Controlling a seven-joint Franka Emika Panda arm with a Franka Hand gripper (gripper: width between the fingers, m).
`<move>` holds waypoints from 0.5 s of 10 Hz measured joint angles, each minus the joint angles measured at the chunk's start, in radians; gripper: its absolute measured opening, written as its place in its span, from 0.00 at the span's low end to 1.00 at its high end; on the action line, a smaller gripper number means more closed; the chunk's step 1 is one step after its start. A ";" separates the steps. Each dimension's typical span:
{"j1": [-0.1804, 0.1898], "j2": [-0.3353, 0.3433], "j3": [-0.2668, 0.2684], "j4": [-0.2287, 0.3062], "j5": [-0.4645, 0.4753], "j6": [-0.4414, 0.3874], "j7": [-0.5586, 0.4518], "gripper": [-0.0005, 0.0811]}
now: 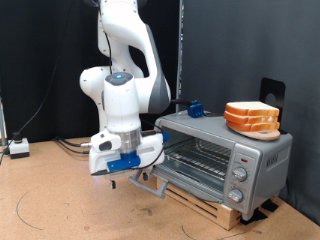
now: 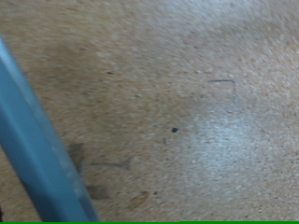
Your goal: Make a piece of toast with the oven
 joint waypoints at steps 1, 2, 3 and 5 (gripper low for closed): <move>-0.004 0.037 -0.001 0.009 0.000 0.016 0.006 1.00; -0.005 0.074 -0.001 0.013 -0.001 0.048 0.006 1.00; -0.005 0.112 0.001 0.014 0.002 0.090 0.005 1.00; -0.006 0.178 0.005 0.022 0.021 0.130 0.005 1.00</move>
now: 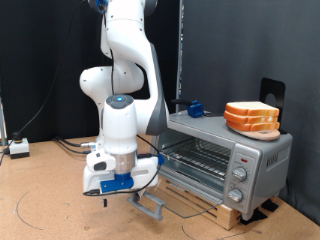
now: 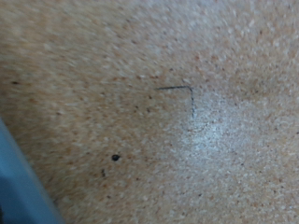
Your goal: Make a piece of toast with the oven
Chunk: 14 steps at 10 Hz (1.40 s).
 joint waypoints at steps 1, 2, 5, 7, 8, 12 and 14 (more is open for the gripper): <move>-0.001 0.028 0.003 0.002 0.010 0.021 -0.001 1.00; -0.002 0.051 0.006 0.001 0.014 0.062 -0.002 1.00; -0.031 0.082 -0.004 0.002 0.015 0.147 -0.014 1.00; -0.073 0.063 -0.019 0.002 0.014 0.122 -0.080 1.00; -0.096 0.038 -0.022 0.003 0.016 0.073 -0.126 1.00; -0.142 -0.032 -0.001 -0.011 0.071 0.022 -0.248 1.00; -0.150 -0.091 0.018 0.017 0.194 -0.173 -0.357 1.00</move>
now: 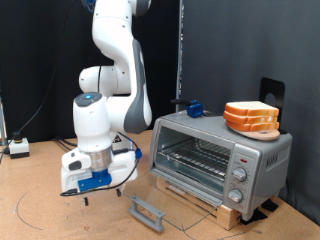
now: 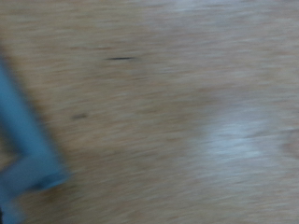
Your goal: Make a piece of toast with the oven
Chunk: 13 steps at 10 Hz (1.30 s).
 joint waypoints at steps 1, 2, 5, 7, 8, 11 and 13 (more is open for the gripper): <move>-0.009 -0.038 0.002 0.016 0.062 -0.114 -0.070 1.00; -0.018 -0.071 0.000 0.033 0.095 -0.225 -0.114 1.00; -0.029 -0.165 -0.017 0.067 0.111 -0.445 -0.171 1.00; -0.031 -0.231 -0.022 0.073 0.111 -0.514 -0.175 1.00; -0.032 -0.265 -0.024 0.073 0.109 -0.532 -0.172 1.00; -0.033 -0.384 -0.011 0.036 0.049 -0.501 -0.064 1.00; -0.023 -0.382 -0.016 0.037 0.125 -0.527 -0.152 1.00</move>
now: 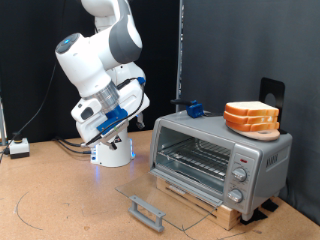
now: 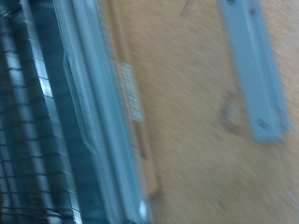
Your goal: Make a piece of toast with the oven
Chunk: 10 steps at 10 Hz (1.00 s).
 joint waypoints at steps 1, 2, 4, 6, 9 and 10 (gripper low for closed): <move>0.016 -0.014 -0.004 0.000 0.099 -0.039 -0.106 1.00; 0.029 -0.034 -0.010 0.001 0.181 -0.108 -0.192 1.00; 0.044 -0.077 -0.022 0.006 0.240 -0.275 -0.349 1.00; 0.056 -0.135 -0.004 0.001 0.189 -0.316 -0.513 1.00; 0.063 -0.179 0.010 -0.017 0.208 -0.339 -0.551 1.00; 0.077 -0.191 0.006 -0.011 0.246 -0.403 -0.602 1.00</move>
